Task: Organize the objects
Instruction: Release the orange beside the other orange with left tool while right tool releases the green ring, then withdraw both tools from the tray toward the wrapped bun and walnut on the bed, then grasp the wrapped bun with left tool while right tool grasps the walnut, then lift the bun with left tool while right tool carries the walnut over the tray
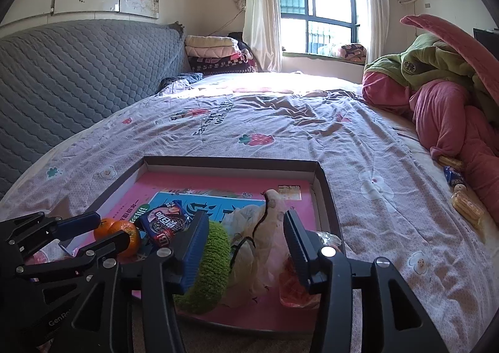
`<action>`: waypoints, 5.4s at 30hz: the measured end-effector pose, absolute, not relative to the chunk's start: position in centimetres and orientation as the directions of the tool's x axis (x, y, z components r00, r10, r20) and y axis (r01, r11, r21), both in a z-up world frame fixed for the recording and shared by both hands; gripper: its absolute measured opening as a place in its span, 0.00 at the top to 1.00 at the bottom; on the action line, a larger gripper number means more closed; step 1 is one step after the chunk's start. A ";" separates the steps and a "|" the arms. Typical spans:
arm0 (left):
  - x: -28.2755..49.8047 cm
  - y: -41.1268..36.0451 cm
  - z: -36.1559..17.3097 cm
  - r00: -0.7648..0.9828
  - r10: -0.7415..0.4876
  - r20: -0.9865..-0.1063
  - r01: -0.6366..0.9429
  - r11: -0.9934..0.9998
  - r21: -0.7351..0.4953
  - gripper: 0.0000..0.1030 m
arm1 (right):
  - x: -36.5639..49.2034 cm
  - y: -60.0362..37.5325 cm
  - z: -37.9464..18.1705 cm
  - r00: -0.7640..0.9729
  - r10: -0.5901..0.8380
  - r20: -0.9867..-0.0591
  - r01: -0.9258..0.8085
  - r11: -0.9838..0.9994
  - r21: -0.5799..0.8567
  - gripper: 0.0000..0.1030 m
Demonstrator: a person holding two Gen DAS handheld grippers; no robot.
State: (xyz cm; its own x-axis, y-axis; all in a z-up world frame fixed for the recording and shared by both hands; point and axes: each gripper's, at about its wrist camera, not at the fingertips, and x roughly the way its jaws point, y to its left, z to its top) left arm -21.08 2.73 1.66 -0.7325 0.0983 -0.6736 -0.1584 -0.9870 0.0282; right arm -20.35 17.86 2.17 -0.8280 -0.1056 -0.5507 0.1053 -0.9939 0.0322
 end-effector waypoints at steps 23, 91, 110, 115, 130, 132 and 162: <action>-19.7 0.5 4.5 -0.816 0.057 -0.575 -0.076 -0.997 0.010 0.27 | -18.4 17.4 4.2 -0.866 -0.085 -0.492 0.100 -0.995 -0.004 0.35; -11.4 -3.5 1.6 -0.759 0.144 -0.635 -0.201 -0.979 0.018 0.25 | -9.4 15.6 2.5 -0.790 -0.219 -0.572 0.306 -0.950 -0.058 0.17; -11.1 -4.1 0.5 -0.746 0.150 -0.648 -0.228 -0.973 0.036 0.25 | -9.1 16.1 -1.5 -0.692 -0.246 -0.678 0.354 -0.935 -0.022 0.17; -11.5 -4.3 0.1 -0.731 0.163 -0.662 -0.227 -0.974 0.010 0.25 | -9.0 15.7 -1.9 -0.680 -0.248 -0.690 0.364 -0.931 -0.025 0.17; -13.4 -3.6 -0.7 -0.714 0.149 -0.684 -0.222 -0.975 0.019 0.25 | -9.6 15.3 -2.9 -0.648 -0.243 -0.722 0.364 -0.931 -0.014 0.23; -13.6 -3.3 -0.9 -0.708 0.153 -0.690 -0.225 -0.974 0.015 0.25 | -9.6 15.2 -2.9 -0.645 -0.244 -0.724 0.364 -0.931 -0.010 0.25; -14.2 -0.4 -0.1 -0.703 0.179 -0.689 -0.227 -0.974 -0.021 0.44 | -10.5 14.1 -1.5 -0.670 -0.263 -0.694 0.388 -0.921 -0.026 0.65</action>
